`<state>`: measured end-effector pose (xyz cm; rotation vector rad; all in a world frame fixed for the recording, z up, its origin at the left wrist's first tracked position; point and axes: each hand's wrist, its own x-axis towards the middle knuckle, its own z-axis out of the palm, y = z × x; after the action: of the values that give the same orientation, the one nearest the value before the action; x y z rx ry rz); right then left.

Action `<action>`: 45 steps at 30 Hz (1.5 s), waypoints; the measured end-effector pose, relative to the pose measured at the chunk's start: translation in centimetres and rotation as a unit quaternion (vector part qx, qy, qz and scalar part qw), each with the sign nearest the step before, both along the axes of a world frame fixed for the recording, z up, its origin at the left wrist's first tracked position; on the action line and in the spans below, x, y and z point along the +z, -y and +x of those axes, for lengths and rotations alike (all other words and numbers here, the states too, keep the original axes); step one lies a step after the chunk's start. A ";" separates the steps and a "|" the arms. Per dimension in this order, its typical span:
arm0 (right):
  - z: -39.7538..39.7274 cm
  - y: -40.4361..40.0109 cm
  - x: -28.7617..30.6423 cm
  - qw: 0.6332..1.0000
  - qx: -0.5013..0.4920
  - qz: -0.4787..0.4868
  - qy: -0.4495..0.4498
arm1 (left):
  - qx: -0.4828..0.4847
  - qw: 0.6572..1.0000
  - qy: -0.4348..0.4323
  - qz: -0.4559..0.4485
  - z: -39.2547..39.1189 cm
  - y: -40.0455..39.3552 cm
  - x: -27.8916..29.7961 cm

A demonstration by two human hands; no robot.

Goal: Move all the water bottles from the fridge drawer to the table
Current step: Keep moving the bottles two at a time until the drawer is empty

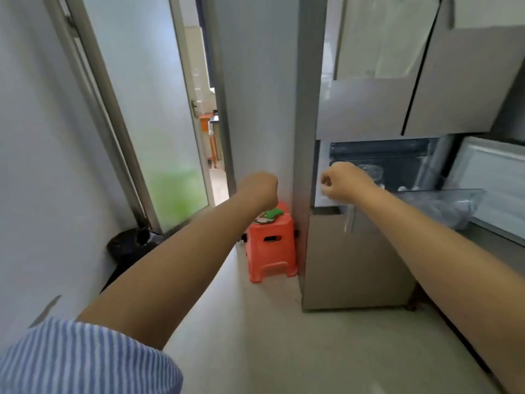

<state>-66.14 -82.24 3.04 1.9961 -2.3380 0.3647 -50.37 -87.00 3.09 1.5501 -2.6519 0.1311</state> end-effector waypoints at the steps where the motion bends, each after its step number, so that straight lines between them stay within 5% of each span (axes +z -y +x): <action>1: -2.4 1.0 -0.1 1.000 -0.018 0.007 -0.005 | -0.019 1.000 0.000 0.007 -2.5 1.4 -0.4; 15: -31.4 11.0 -4.8 0.951 -0.249 0.177 0.045 | -0.170 0.971 0.053 0.158 -30.8 17.6 -7.7; 28: -50.5 23.7 -16.9 0.890 -0.331 0.277 0.147 | -0.092 0.958 0.043 0.267 -47.2 26.8 -17.6; 36: -58.6 27.8 -23.5 0.806 -0.425 0.293 0.291 | -0.066 0.952 0.054 0.294 -50.7 30.6 -20.8; 45: -56.0 29.0 -20.6 0.864 -0.287 0.397 0.118 | -0.050 0.938 0.035 0.342 -51.8 31.2 -22.3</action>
<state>-122.13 -111.27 -17.60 1.3071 -3.4608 -0.4991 -102.16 -118.25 -19.22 1.5520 -2.9988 -0.8448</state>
